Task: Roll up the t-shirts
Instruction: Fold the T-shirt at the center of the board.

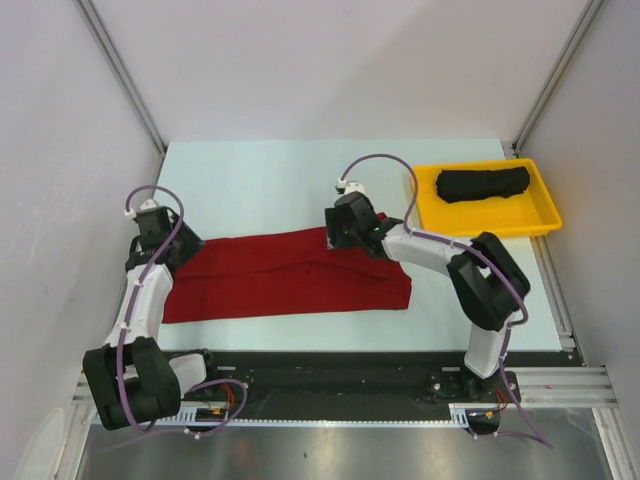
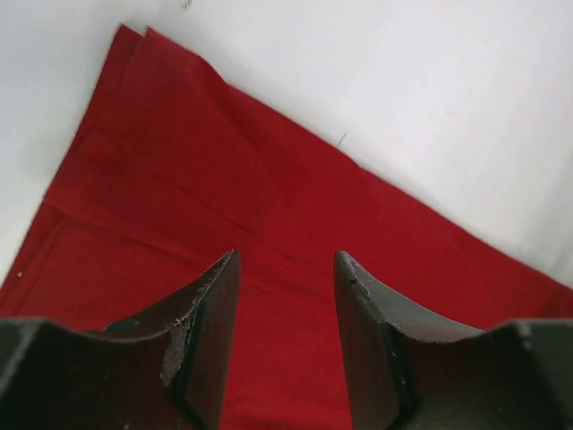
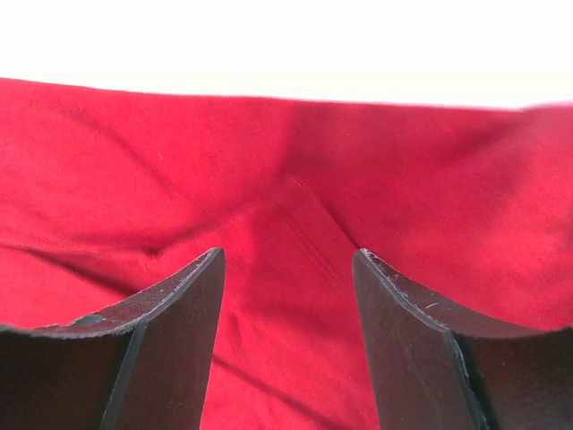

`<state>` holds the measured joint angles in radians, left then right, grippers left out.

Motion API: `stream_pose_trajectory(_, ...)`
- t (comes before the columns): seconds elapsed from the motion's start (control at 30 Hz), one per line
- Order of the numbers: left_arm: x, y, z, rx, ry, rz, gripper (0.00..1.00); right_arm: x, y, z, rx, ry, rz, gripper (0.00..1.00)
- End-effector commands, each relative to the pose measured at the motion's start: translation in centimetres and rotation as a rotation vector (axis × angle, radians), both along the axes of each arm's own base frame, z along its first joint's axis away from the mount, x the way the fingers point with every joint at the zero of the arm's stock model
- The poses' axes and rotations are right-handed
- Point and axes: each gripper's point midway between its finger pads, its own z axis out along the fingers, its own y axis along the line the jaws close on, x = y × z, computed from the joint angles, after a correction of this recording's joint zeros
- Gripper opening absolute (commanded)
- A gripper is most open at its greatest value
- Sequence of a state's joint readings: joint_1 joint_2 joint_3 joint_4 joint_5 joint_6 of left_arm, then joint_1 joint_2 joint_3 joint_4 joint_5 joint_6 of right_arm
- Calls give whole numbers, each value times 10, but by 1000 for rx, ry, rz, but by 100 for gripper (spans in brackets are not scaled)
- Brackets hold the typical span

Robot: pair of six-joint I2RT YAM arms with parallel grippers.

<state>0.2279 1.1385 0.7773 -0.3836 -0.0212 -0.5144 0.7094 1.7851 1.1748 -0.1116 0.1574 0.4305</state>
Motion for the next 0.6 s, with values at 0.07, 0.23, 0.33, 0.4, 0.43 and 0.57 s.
stream_pose_trajectory(0.07, 2, -21, -5, -34, -27, -91, 51, 33, 25, -4, -136, -95, 6, 63)
stream_pose_trajectory(0.23, 3, -27, -10, -55, -27, -114, 50, 42, 23, -17, -219, -93, -22, 59)
stream_pose_trajectory(0.33, 5, -32, -9, -58, -38, -131, 49, 45, 26, -21, -256, -105, -16, 57)
stream_pose_trajectory(0.4, 4, -34, -9, -54, -38, -141, 49, 44, 30, -23, -264, -99, -6, 53)
stream_pose_trajectory(0.43, 4, -34, -9, -51, -38, -140, 49, 43, 32, -24, -264, -96, 4, 48)
stream_pose_trajectory(0.57, 3, -36, -10, -56, -41, -149, 49, 33, 35, -29, -266, -62, 20, 14)
